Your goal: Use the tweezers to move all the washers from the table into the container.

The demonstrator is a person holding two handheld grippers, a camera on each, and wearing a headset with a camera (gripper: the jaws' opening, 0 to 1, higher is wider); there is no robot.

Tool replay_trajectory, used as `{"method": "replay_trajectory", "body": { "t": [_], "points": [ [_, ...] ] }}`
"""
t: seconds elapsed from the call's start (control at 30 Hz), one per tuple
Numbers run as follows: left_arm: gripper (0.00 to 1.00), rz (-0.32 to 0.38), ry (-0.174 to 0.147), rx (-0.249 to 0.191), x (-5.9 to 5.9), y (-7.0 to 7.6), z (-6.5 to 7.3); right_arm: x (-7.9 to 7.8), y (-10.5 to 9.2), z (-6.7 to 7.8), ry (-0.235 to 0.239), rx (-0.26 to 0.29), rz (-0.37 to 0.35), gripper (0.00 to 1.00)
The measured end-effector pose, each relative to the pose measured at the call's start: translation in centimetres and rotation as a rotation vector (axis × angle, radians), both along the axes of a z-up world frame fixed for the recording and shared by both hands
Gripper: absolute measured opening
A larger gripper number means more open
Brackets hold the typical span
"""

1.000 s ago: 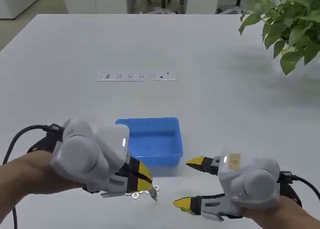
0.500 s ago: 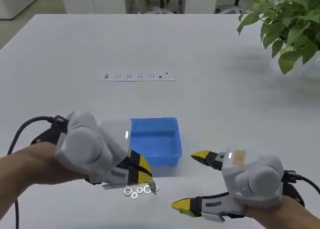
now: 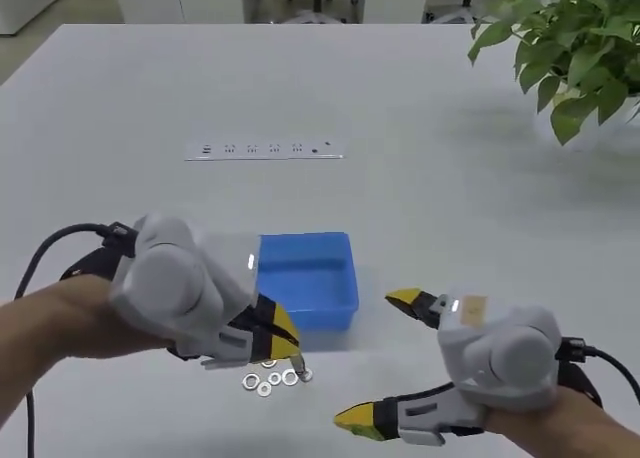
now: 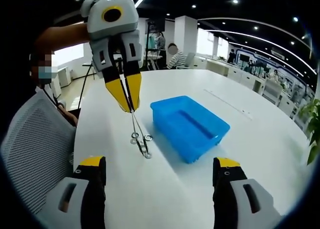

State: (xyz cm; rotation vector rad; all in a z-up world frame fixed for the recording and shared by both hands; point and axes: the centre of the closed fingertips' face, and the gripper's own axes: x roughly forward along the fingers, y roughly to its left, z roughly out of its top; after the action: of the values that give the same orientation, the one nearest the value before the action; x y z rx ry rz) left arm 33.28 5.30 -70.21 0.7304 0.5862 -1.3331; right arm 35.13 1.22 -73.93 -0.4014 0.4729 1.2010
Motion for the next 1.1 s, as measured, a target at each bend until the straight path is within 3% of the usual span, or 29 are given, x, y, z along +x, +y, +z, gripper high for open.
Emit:
{"method": "replay_trajectory", "body": {
  "t": [0.43,1.1],
  "points": [
    [0.05,-0.007,0.008,-0.011,0.2,-0.3,-0.1,-0.1,0.5,-0.1,-0.009,-0.005,0.03,0.85],
    [0.06,0.003,0.02,-0.022,0.6,-0.5,-0.1,-0.9,2.9,-0.7,-0.006,-0.031,0.189,0.55]
  ]
}}
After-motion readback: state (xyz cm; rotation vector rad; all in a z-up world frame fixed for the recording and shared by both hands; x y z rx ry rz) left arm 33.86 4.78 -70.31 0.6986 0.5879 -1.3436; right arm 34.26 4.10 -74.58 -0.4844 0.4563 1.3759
